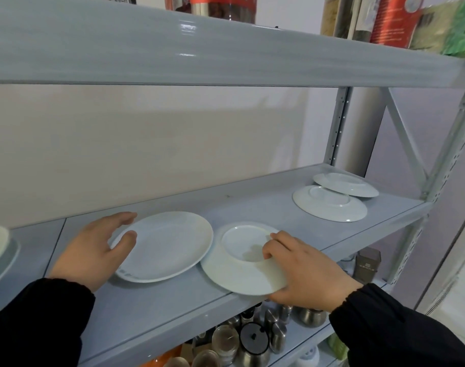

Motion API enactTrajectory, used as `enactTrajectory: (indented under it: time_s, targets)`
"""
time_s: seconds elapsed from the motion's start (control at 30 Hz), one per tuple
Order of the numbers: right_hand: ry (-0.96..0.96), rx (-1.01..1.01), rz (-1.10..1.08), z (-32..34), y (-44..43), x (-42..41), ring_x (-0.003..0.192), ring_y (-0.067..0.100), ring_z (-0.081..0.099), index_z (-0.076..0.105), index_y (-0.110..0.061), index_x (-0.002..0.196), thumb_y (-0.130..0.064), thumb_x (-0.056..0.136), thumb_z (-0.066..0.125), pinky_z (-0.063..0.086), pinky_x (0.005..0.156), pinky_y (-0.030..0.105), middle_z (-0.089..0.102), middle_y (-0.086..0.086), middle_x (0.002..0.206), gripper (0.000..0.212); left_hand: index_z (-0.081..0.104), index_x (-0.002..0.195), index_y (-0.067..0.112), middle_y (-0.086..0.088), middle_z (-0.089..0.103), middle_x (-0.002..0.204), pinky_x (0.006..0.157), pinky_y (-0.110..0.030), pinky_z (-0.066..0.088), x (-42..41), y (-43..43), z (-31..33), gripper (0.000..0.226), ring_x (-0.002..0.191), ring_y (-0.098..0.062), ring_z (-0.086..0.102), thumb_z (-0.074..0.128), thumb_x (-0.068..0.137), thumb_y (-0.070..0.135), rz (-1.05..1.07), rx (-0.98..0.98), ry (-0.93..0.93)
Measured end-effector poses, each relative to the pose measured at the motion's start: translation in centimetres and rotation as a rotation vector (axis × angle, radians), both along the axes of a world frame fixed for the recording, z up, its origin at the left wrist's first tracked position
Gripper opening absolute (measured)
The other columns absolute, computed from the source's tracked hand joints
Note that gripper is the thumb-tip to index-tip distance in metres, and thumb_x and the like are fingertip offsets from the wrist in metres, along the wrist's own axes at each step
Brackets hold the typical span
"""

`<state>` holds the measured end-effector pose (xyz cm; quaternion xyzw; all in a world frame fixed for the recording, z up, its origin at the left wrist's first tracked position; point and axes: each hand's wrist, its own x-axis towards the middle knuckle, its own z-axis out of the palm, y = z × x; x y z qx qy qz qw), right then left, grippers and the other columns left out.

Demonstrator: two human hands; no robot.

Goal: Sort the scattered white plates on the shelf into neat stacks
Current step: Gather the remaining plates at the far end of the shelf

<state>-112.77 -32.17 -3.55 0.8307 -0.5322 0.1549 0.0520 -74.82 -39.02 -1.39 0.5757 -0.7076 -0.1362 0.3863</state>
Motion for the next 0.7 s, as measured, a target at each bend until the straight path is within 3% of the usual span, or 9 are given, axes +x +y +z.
enactTrajectory:
  time_s: [0.13, 0.23, 0.33, 0.4, 0.47, 0.6, 0.7]
  targets:
    - [-0.031, -0.008, -0.038, 1.0, -0.4, -1.1, 0.099, 0.01, 0.052, 0.041, -0.035, 0.114, -0.066, 0.073, 0.055, 0.05, 0.076, 0.026, 0.038, -0.016, 0.12, 0.053, 0.049, 0.108, 0.057, 0.02, 0.056, 0.116, 0.095, -0.036, 0.043, -0.2, 0.1, 0.2, 0.025, 0.109, -0.014, 0.052, 0.053, 0.085, 0.047, 0.01, -0.028, -0.004]
    - [-0.203, -0.099, -0.085, 1.0, -1.1, -1.9, 0.09, 0.012, 0.055, 0.044, -0.031, 0.11, -0.044, 0.079, 0.061, 0.048, 0.064, 0.022, 0.045, -0.012, 0.115, 0.038, 0.057, 0.121, 0.042, 0.016, 0.057, 0.117, 0.094, -0.035, 0.041, -0.3, -0.2, 0.2, 0.031, 0.11, -0.014, 0.051, 0.054, 0.09, 0.042, 0.049, -0.06, -0.015]
    - [-0.51, -0.167, -0.166, 0.5, -2.1, -1.9, 0.093, 0.016, 0.058, 0.048, -0.026, 0.108, -0.017, 0.09, 0.06, 0.049, 0.068, 0.029, 0.053, -0.004, 0.109, 0.023, 0.058, 0.126, 0.03, 0.015, 0.056, 0.116, 0.094, -0.035, 0.04, -0.1, -0.4, 0.1, 0.04, 0.113, -0.017, 0.051, 0.051, 0.088, 0.042, 0.084, -0.081, -0.032]
    - [-0.675, -0.238, -0.217, 0.5, -2.7, -1.2, 0.091, 0.011, 0.056, 0.048, -0.028, 0.11, -0.026, 0.099, 0.05, 0.045, 0.068, 0.027, 0.054, -0.005, 0.104, 0.011, 0.058, 0.128, 0.028, 0.013, 0.058, 0.118, 0.095, -0.034, 0.039, 0.1, -0.7, 0.0, 0.042, 0.115, -0.019, 0.052, 0.05, 0.089, 0.041, 0.105, -0.086, -0.027]
    - [-0.888, -0.271, -0.262, 1.1, -3.1, 0.1, 0.094, 0.004, 0.056, 0.05, -0.028, 0.111, -0.037, 0.104, 0.042, 0.043, 0.068, 0.023, 0.057, -0.01, 0.1, 0.013, 0.058, 0.129, 0.027, 0.009, 0.06, 0.123, 0.095, -0.032, 0.039, 0.3, -1.1, -0.2, 0.04, 0.117, -0.019, 0.052, 0.052, 0.092, 0.039, 0.128, -0.085, -0.018]
    - [-1.303, -0.265, -0.292, 2.4, -4.0, 2.8, 0.094, -0.009, 0.055, 0.048, -0.039, 0.115, -0.039, 0.104, 0.044, 0.045, 0.076, 0.019, 0.058, -0.025, 0.103, 0.012, 0.056, 0.13, 0.028, 0.014, 0.058, 0.122, 0.096, -0.029, 0.037, 0.5, -1.4, -0.4, 0.05, 0.119, -0.016, 0.051, 0.044, 0.087, 0.048, 0.144, -0.108, -0.044]
    - [-1.499, -0.188, -0.244, 3.0, -5.4, 4.9, 0.106, 0.0, 0.06, 0.051, -0.039, 0.124, -0.04, 0.103, 0.047, 0.052, 0.093, 0.033, 0.062, -0.02, 0.115, 0.021, 0.055, 0.131, 0.027, 0.013, 0.059, 0.124, 0.095, -0.028, 0.037, 0.6, -1.5, -0.4, 0.053, 0.116, -0.014, 0.051, 0.041, 0.085, 0.05, 0.146, -0.127, -0.062]
